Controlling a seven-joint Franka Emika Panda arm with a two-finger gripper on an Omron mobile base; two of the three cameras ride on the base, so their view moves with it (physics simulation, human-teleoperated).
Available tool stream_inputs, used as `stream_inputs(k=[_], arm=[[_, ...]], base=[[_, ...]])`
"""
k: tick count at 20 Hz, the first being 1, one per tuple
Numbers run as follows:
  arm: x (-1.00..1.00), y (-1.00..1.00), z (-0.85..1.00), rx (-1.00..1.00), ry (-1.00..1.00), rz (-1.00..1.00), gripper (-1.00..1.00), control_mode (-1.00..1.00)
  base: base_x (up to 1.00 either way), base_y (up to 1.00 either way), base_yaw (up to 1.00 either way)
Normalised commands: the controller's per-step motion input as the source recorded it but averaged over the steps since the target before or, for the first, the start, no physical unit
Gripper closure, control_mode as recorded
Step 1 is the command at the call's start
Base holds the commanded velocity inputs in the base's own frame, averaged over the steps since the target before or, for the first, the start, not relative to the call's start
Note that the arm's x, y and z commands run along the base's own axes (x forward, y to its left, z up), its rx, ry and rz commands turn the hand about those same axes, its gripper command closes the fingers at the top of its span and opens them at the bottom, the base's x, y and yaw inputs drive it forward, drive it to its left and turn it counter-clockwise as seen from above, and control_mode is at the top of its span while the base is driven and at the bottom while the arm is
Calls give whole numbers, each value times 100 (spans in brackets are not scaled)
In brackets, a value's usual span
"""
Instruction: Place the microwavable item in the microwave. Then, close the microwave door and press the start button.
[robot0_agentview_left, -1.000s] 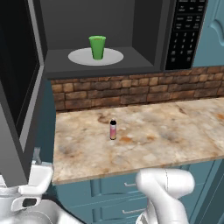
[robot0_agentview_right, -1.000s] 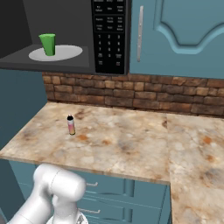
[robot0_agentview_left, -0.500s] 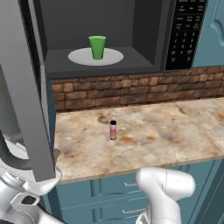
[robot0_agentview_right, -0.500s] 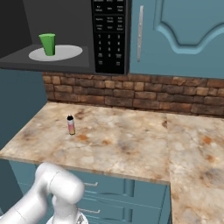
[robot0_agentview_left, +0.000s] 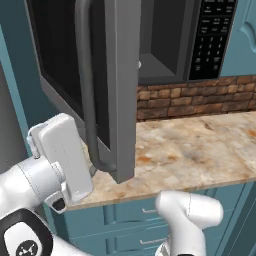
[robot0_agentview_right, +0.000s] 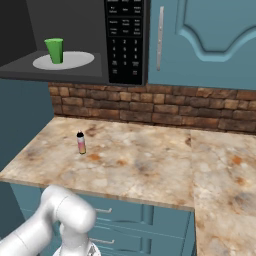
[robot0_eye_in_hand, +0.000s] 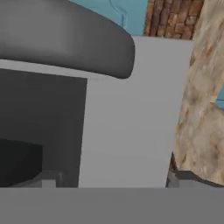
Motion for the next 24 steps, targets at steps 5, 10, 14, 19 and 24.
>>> stream_inputs(k=[5,10,14,19,24], arm=[[12,-100,19,40,20,18,-100,-100],[31,-99,0,27,24,25,-100,-100],[74,-78,-1,11,28,30,-100,-100],[95,-70,-9,12,4,30,-100,-100],[100,-26,0,11,0,22,-100,-100]], base=[[0,0,0],[0,0,0],[0,0,0],[0,0,0],[0,0,0]])
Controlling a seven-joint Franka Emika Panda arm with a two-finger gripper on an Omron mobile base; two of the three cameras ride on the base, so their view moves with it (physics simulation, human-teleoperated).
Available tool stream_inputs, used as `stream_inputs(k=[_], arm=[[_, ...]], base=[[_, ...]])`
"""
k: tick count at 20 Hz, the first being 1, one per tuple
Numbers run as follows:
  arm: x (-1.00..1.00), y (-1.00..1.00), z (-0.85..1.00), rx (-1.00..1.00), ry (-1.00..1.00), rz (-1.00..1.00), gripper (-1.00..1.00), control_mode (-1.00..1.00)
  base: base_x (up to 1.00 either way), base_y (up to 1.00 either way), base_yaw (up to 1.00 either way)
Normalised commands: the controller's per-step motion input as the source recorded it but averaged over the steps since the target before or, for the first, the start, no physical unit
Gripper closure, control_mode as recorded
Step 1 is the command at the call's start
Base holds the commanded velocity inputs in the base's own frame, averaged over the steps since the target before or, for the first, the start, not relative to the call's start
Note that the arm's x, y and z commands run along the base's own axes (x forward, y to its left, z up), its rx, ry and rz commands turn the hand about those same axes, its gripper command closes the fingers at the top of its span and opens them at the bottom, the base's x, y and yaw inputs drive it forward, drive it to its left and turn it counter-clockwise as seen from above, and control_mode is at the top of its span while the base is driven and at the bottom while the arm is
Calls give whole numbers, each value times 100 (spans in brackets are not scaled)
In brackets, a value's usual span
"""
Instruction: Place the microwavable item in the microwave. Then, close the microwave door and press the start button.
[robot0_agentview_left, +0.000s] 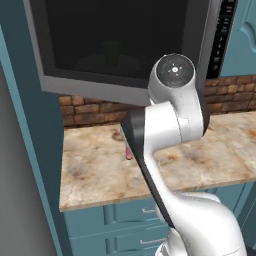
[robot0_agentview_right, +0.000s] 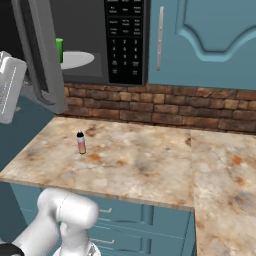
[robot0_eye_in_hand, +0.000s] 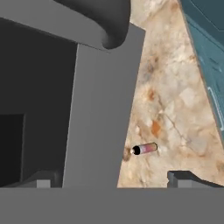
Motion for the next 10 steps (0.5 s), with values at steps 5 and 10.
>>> stream_inputs(k=[5,10], arm=[[100,0,0,1,0,12,-100,-100],[96,0,2,0,1,3,-100,-100]], base=[[0,0,0],[0,0,0]])
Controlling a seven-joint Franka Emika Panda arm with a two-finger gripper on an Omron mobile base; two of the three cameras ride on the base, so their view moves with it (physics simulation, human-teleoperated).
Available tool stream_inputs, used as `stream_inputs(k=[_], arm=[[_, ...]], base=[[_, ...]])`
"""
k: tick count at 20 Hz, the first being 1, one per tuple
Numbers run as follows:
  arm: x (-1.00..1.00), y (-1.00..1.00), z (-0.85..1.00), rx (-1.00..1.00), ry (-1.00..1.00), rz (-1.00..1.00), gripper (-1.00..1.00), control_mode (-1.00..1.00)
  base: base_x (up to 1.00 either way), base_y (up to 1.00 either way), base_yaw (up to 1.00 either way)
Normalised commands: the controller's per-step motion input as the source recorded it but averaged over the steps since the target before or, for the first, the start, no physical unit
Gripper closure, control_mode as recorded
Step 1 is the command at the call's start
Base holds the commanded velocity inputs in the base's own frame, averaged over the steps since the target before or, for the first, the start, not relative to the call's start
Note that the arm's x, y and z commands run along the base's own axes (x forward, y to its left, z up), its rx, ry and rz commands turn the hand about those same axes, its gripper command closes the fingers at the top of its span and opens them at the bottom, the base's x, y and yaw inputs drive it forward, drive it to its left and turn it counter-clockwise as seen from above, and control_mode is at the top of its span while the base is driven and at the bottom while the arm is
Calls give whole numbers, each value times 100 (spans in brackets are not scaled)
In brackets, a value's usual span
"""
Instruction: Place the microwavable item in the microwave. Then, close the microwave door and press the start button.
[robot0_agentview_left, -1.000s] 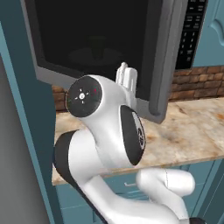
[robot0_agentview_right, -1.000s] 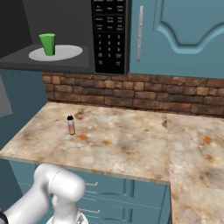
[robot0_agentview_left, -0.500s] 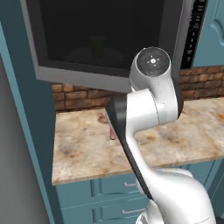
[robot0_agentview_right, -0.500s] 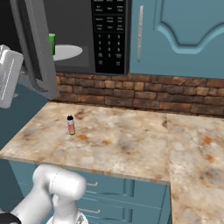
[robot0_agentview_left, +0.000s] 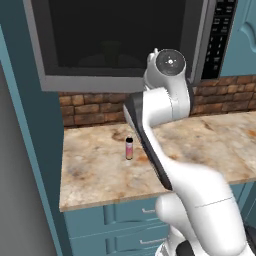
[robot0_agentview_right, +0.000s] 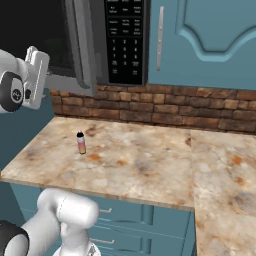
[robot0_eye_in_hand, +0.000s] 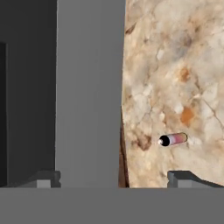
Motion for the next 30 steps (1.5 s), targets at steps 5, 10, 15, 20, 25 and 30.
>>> stream_inputs(k=[5,10,15,20,25,30], arm=[[77,0,14,0,3,1,-100,-100],[69,0,0,1,1,3,-100,-100],[41,-3,-3,5,0,7,-100,-100],[-37,-21,-2,9,-2,10,-100,-100],[-100,-74,19,11,-15,14,-100,-100],[-86,-100,32,19,-4,11,-100,-100]], base=[[0,0,0],[0,0,0],[0,0,0],[0,0,0],[0,0,0],[0,0,0]])
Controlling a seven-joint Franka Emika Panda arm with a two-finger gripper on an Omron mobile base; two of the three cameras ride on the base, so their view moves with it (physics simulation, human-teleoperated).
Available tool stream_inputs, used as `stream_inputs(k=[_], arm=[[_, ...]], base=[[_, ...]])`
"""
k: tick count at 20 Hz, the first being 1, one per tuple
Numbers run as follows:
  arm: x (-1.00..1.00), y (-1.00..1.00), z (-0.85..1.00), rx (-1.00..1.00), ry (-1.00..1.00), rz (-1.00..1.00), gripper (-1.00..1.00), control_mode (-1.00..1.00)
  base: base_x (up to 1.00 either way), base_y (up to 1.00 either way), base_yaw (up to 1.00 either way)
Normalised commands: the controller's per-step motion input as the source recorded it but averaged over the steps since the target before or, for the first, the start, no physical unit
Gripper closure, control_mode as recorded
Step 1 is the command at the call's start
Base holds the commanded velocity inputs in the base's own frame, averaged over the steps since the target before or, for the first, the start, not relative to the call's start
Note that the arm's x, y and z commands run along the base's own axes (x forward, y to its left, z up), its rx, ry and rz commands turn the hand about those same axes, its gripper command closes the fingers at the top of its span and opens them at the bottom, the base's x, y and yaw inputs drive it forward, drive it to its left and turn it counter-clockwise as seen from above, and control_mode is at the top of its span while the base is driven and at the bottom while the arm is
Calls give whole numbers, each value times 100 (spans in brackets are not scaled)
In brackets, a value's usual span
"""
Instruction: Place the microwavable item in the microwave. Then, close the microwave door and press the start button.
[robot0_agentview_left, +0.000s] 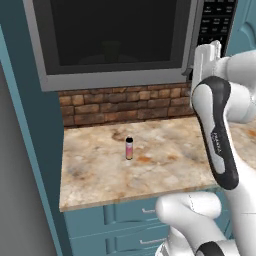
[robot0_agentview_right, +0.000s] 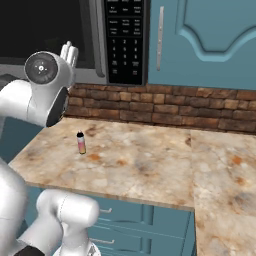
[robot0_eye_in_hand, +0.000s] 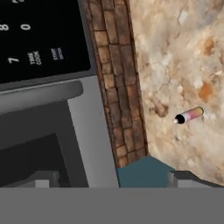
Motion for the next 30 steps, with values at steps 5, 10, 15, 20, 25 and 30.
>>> stream_inputs(k=[5,10,15,20,25,30], arm=[[-14,-98,-12,22,0,17,-100,-100],[16,-67,-16,12,-1,15,-100,-100],[56,-12,-13,3,0,5,-100,-100],[61,4,-3,0,0,0,-100,-100],[45,5,-13,0,3,0,-100,-100],[31,1,-22,0,2,1,-100,-100]], base=[[0,0,0],[0,0,0],[0,0,0],[0,0,0],[0,0,0],[0,0,0]])
